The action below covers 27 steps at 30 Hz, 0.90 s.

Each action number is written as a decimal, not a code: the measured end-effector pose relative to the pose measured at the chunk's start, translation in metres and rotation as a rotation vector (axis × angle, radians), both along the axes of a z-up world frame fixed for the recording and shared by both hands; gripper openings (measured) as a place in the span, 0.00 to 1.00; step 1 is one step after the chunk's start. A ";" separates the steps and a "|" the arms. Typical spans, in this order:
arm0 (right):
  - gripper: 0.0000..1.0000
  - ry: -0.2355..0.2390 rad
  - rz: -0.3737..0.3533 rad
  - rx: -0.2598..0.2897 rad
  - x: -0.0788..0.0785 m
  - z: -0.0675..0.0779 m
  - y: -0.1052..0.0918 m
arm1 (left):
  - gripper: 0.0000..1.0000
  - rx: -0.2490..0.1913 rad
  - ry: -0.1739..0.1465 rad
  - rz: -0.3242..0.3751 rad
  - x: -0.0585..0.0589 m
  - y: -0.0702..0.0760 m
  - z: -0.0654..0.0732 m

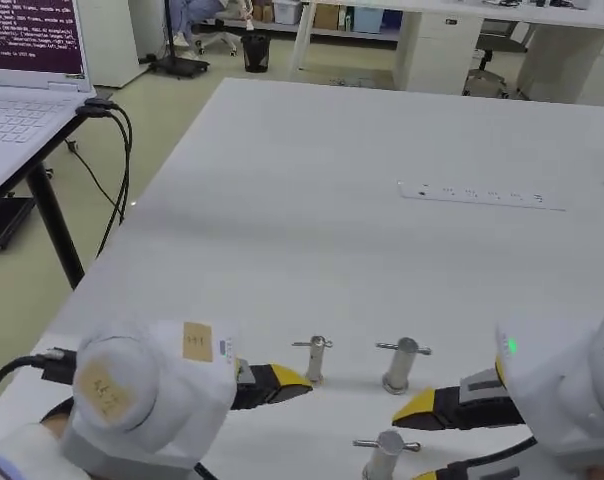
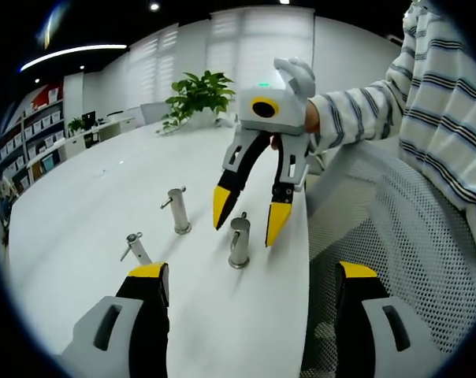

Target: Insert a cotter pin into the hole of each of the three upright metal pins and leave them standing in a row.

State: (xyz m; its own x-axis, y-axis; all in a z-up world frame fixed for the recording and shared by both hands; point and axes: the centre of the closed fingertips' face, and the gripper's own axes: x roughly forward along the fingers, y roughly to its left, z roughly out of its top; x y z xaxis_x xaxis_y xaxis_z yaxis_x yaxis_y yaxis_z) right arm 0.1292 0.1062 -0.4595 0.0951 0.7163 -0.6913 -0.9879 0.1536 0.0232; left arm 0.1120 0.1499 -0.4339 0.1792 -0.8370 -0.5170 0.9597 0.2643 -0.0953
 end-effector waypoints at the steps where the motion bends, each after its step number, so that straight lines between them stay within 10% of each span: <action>1: 0.32 0.003 -0.005 0.007 0.000 0.000 0.001 | 0.93 0.001 0.006 0.009 0.000 0.001 0.000; 27: 0.18 0.004 0.029 0.021 0.008 -0.008 0.017 | 0.99 0.013 0.015 0.072 -0.010 0.012 -0.001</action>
State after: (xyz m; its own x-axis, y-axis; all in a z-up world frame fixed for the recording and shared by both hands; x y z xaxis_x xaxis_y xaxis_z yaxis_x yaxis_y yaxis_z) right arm 0.1370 0.1233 -0.4675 0.0712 0.7334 -0.6761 -0.9918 0.1240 0.0301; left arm 0.1020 0.1621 -0.4349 0.2310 -0.8153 -0.5309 0.9364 0.3344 -0.1060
